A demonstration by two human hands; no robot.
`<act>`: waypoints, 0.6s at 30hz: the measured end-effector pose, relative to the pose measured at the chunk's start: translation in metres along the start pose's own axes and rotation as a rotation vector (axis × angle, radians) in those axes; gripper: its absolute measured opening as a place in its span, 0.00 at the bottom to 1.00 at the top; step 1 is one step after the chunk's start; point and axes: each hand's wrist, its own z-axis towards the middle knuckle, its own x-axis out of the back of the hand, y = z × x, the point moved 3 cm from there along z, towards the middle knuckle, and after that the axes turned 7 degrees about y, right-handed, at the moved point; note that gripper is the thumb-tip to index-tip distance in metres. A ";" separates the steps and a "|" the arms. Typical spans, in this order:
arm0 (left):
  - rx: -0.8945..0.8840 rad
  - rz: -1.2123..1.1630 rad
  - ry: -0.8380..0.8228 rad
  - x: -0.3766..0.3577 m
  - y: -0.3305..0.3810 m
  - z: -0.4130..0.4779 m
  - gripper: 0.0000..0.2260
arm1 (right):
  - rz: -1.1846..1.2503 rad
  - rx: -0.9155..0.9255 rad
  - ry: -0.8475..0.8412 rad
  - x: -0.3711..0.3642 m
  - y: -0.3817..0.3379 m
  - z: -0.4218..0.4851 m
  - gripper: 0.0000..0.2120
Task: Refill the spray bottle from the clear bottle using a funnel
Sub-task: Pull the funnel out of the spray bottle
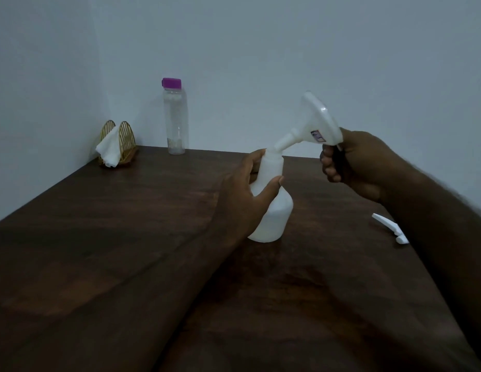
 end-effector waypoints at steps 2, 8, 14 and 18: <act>0.000 0.007 -0.005 0.000 -0.001 0.000 0.26 | 0.033 0.012 0.004 0.000 0.001 0.001 0.13; -0.015 -0.015 0.010 0.001 -0.002 0.000 0.26 | -0.037 0.026 -0.012 -0.002 0.001 -0.001 0.14; -0.013 0.000 -0.003 0.000 -0.001 0.001 0.26 | -0.080 0.048 0.024 0.001 -0.003 -0.001 0.14; -0.029 -0.002 0.008 -0.001 -0.001 0.001 0.26 | -0.055 0.039 0.029 -0.003 -0.003 -0.004 0.14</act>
